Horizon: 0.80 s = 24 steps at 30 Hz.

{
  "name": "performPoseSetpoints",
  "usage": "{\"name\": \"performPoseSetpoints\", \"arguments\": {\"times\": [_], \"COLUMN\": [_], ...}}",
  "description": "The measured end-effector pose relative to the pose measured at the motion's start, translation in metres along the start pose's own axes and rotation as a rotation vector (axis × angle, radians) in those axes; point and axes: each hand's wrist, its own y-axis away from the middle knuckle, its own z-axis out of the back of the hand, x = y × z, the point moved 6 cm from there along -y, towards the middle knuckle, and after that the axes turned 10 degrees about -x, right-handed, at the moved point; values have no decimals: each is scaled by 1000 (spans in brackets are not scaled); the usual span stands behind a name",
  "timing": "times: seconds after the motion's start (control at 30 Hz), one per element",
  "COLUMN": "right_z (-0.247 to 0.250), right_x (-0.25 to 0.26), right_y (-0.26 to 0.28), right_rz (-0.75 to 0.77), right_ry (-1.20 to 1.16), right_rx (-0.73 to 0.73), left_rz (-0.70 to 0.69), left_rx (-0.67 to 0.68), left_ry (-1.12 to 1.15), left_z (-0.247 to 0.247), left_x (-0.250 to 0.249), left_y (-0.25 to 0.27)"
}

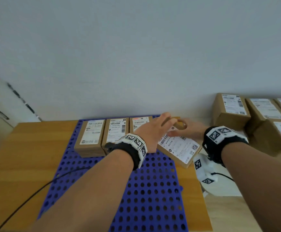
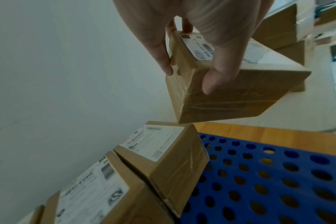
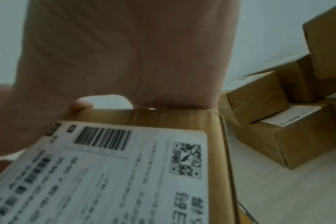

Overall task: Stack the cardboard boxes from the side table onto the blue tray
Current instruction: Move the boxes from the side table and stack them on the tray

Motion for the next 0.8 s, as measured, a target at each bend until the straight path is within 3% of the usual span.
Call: {"name": "performPoseSetpoints", "arguments": {"times": [0.1, 0.27, 0.37, 0.5, 0.63, 0.73, 0.8], "right_z": [-18, -33, -37, -44, -66, -91, -110], "right_x": [24, 32, 30, 28, 32, 33, 38], "right_y": [5, 4, 13, 22, 33, 44, 50], "right_rz": [31, -76, -165, -235, -270, -327, -347], "right_ry": [-42, -126, -208, -245, -284, -371, -369], "right_rx": [44, -33, -79, -127, -76, -37, 16], "left_rz": [-56, -10, 204, 590, 994, 1154, 1199], "left_rx": [9, 32, 55, -25, -27, -47, 0], "left_ry": [-8, -10, 160, 365, 897, 1110, 1129], "left_z": [7, 12, 11, 6, -18, -27, -28], "left_x": [18, 50, 69, 98, 107, 115, 117], "left_y": [9, 33, 46, 61, 86, 111, 130]}}
